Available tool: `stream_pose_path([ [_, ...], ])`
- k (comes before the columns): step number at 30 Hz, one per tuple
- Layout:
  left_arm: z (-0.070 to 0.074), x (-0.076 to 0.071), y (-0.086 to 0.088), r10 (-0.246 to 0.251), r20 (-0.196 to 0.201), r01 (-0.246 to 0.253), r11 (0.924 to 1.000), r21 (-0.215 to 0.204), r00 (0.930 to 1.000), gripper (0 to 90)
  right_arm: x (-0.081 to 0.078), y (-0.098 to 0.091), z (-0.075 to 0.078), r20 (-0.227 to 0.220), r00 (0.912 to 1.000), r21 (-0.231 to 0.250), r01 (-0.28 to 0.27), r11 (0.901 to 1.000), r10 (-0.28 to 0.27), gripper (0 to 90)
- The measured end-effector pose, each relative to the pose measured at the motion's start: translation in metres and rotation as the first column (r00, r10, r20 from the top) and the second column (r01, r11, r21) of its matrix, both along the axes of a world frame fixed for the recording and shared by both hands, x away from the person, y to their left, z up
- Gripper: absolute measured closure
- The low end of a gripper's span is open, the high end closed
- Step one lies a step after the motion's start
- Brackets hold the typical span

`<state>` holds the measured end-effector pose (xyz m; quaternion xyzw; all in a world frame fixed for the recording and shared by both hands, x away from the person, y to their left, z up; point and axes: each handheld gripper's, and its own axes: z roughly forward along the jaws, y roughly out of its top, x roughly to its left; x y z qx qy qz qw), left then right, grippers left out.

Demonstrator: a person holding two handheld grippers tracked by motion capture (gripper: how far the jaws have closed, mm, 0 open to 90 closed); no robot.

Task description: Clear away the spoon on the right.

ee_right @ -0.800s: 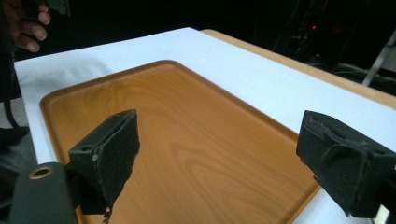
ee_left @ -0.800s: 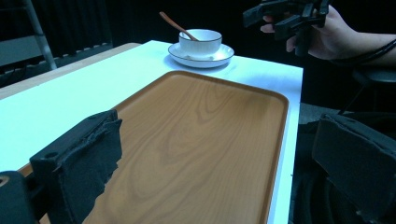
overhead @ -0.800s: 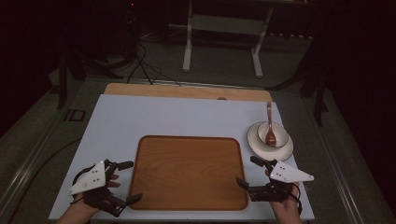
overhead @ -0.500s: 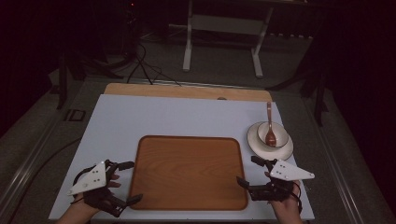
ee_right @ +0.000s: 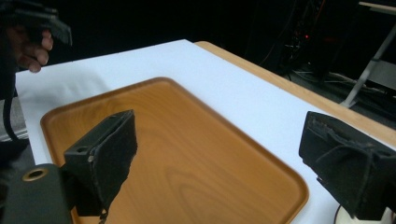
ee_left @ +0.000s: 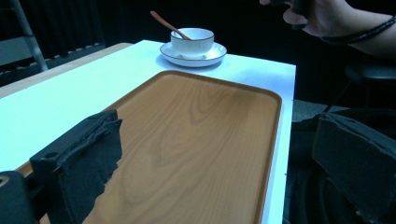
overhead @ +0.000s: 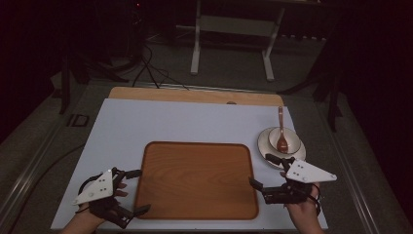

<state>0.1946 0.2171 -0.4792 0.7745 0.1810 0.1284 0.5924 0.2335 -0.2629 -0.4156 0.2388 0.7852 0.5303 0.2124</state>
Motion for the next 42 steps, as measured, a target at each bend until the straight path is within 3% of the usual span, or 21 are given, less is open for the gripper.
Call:
stream_pose_path([
  [3,0.000,0.000,-0.001,-0.001,0.000,0.001,1.0000,0.004,1.0000,2.5,0.008,-0.002,0.010,0.007,0.9999,0.032,-0.011,0.9994,0.011,11.2],
  [13,0.000,0.000,-0.001,-0.001,0.001,0.001,1.0000,0.007,1.0000,2.5,0.037,-0.006,0.038,0.089,0.9960,0.044,-0.012,0.9990,0.008,11.8],
  [16,0.000,0.000,-0.001,-0.002,0.001,0.002,1.0000,0.006,1.0000,2.4,0.046,-0.008,0.044,0.078,0.9970,0.044,-0.006,0.9990,0.003,13.9],
  [26,-0.001,0.000,0.000,-0.002,0.001,0.002,1.0000,0.010,1.0000,2.5,0.075,-0.023,0.054,0.089,0.9912,0.083,0.091,0.9924,-0.098,12.6],
  [30,-0.001,0.001,-0.001,-0.003,-0.001,0.003,0.9999,0.010,1.0000,2.4,0.088,-0.030,0.053,0.100,0.9757,0.061,0.190,0.9799,-0.195,10.7],
  [34,-0.001,0.001,-0.001,-0.003,-0.004,0.003,1.0000,0.009,1.0000,2.4,0.103,-0.041,0.050,0.049,0.9691,0.079,0.237,0.9681,-0.242,10.7],
  [38,-0.002,0.001,-0.002,-0.005,-0.005,0.005,0.9999,0.010,1.0000,2.4,0.116,-0.050,0.043,0.009,0.9511,0.073,0.307,0.9488,-0.309,10.7],
  [40,-0.002,0.001,-0.002,-0.005,-0.005,0.005,0.9999,0.011,1.0000,2.5,0.119,-0.053,0.041,-0.007,0.9477,0.072,0.319,0.9452,-0.319,10.7],
  [41,-0.002,0.001,-0.002,-0.005,-0.005,0.005,0.9999,0.011,1.0000,2.5,0.123,-0.055,0.038,-0.024,0.9430,0.069,0.333,0.9404,-0.332,10.7],
  [42,-0.002,0.001,-0.002,-0.005,-0.006,0.005,0.9999,0.011,1.0000,2.4,0.130,-0.060,0.033,-0.050,0.9295,0.054,0.368,0.9284,-0.365,13.2],
])
